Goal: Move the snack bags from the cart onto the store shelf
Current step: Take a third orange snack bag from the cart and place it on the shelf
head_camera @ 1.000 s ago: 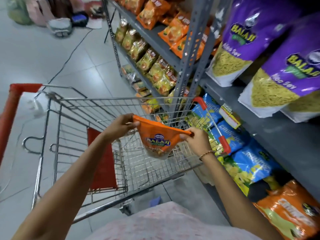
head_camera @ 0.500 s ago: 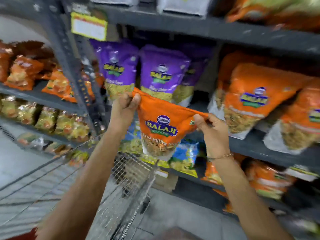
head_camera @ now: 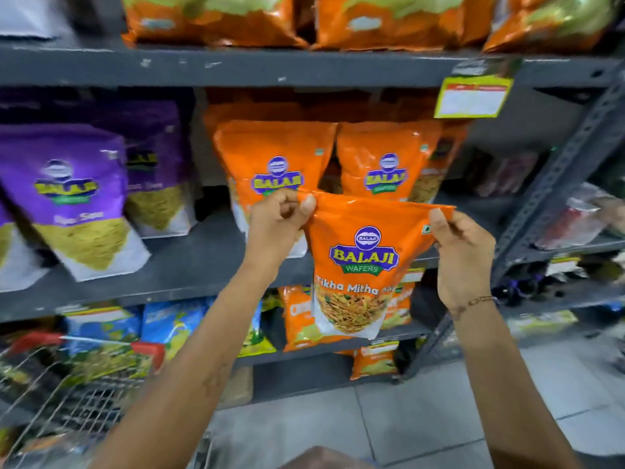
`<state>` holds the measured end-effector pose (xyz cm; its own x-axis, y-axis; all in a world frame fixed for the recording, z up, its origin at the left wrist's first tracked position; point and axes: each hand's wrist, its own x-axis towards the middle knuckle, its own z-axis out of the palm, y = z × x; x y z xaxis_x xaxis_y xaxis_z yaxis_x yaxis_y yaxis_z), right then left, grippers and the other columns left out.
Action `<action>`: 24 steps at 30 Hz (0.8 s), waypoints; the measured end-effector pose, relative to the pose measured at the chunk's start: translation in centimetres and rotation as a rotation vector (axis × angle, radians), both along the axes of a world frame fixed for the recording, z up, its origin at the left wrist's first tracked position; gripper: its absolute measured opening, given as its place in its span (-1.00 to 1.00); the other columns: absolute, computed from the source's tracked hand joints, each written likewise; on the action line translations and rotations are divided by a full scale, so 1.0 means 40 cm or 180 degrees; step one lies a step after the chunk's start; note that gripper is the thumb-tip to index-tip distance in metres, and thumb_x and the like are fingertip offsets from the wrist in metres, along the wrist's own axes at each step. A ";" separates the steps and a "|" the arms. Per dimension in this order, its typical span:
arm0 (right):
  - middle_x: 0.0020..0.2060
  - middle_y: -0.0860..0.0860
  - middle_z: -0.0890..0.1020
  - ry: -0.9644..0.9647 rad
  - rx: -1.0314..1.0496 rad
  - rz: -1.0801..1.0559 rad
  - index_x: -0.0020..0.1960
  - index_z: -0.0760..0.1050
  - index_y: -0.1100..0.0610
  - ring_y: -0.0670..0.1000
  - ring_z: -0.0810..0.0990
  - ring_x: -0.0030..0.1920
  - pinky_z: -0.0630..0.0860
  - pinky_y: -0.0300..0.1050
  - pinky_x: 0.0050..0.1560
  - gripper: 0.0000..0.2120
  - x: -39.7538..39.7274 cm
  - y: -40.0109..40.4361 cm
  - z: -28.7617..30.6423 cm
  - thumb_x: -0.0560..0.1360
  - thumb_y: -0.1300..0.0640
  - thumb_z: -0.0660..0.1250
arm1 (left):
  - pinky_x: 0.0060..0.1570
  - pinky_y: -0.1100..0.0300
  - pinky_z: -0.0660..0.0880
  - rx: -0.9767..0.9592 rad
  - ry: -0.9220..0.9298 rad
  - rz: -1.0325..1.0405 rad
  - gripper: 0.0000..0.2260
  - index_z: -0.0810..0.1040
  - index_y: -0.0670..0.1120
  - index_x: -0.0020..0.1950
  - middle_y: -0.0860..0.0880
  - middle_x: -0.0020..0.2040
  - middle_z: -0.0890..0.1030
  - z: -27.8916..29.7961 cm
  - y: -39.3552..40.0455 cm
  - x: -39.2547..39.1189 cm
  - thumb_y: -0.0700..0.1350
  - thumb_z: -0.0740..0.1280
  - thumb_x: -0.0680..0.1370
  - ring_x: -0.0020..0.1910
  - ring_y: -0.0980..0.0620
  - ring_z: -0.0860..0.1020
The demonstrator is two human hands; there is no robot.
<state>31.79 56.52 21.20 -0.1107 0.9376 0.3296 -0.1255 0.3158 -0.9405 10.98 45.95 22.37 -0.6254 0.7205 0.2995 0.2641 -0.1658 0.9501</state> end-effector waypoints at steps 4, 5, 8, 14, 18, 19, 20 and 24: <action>-0.42 0.00 0.49 0.0148 -0.0032 -0.0012 -0.35 0.49 0.02 0.01 0.39 -0.34 0.38 -0.12 -0.30 -0.76 0.022 0.091 0.014 0.47 -0.03 0.34 | -0.24 0.22 0.59 0.0106 0.0014 -0.0099 -0.91 0.53 0.01 -0.22 0.04 -0.26 0.64 0.001 0.060 0.066 -0.09 0.40 0.47 -0.28 0.21 0.61; -0.49 -0.09 0.48 0.0178 -0.0041 -0.0056 -0.36 0.46 0.03 -0.07 0.38 -0.41 0.37 -0.20 -0.37 -0.73 0.044 0.149 0.027 0.51 0.06 0.30 | -0.22 0.13 0.61 0.0097 0.0006 -0.0114 -0.91 0.54 -0.01 -0.21 -0.01 -0.24 0.65 0.008 0.103 0.103 -0.08 0.42 0.46 -0.24 0.12 0.63; -0.61 -0.20 0.46 0.0147 -0.0053 -0.0107 -0.36 0.43 0.03 -0.22 0.33 -0.53 0.32 -0.34 -0.49 -0.70 0.079 0.304 0.058 0.55 0.13 0.24 | -0.16 -0.06 0.61 0.0179 0.0055 0.0038 -0.87 0.54 0.05 -0.29 -0.04 -0.27 0.65 0.033 0.212 0.190 0.01 0.46 0.38 -0.24 0.03 0.63; -0.59 -0.21 0.52 0.0190 -0.0069 -0.0079 -0.31 0.49 0.04 -0.26 0.39 -0.53 0.36 -0.38 -0.48 -0.76 0.086 0.509 0.118 0.54 0.15 0.26 | -0.28 0.09 0.49 0.0271 0.0074 0.0216 -0.81 0.45 0.08 -0.29 -0.05 -0.28 0.59 0.069 0.378 0.275 -0.03 0.46 0.41 -0.31 0.01 0.55; -0.44 -0.09 0.49 0.0203 -0.0218 -0.0146 -0.35 0.46 0.04 -0.25 0.38 -0.51 0.41 -0.31 -0.41 -0.72 0.071 0.600 0.131 0.54 0.15 0.26 | -0.28 0.28 0.46 0.0287 0.0257 0.0368 -0.79 0.42 0.10 -0.29 0.06 -0.28 0.58 0.078 0.468 0.302 -0.05 0.45 0.43 -0.29 0.13 0.54; -0.42 -0.08 0.50 0.0210 -0.0272 -0.0191 -0.36 0.46 0.04 -0.25 0.40 -0.50 0.43 -0.28 -0.37 -0.71 0.066 0.619 0.130 0.54 0.16 0.26 | -0.26 0.29 0.49 0.0264 0.0307 0.0382 -0.80 0.43 0.07 -0.28 0.07 -0.25 0.59 0.081 0.488 0.308 -0.05 0.44 0.43 -0.26 0.14 0.55; -0.41 -0.08 0.51 0.0233 -0.0322 -0.0239 -0.36 0.47 0.04 -0.23 0.43 -0.46 0.46 -0.24 -0.33 -0.71 0.060 0.635 0.129 0.54 0.17 0.26 | -0.24 0.29 0.51 0.0241 0.0341 0.0398 -0.82 0.45 0.03 -0.26 0.04 -0.21 0.61 0.082 0.507 0.312 -0.05 0.44 0.43 -0.23 0.13 0.57; -0.21 -0.05 0.57 0.0440 -0.0576 -0.0284 -0.20 0.43 0.06 -0.01 0.52 -0.11 0.52 -0.05 0.00 -0.87 0.035 0.671 0.132 0.53 0.17 0.26 | -0.31 0.46 0.44 0.0174 0.0499 0.0536 -0.81 0.49 -0.07 -0.18 0.01 -0.18 0.60 0.075 0.572 0.308 -0.03 0.46 0.41 -0.28 0.26 0.53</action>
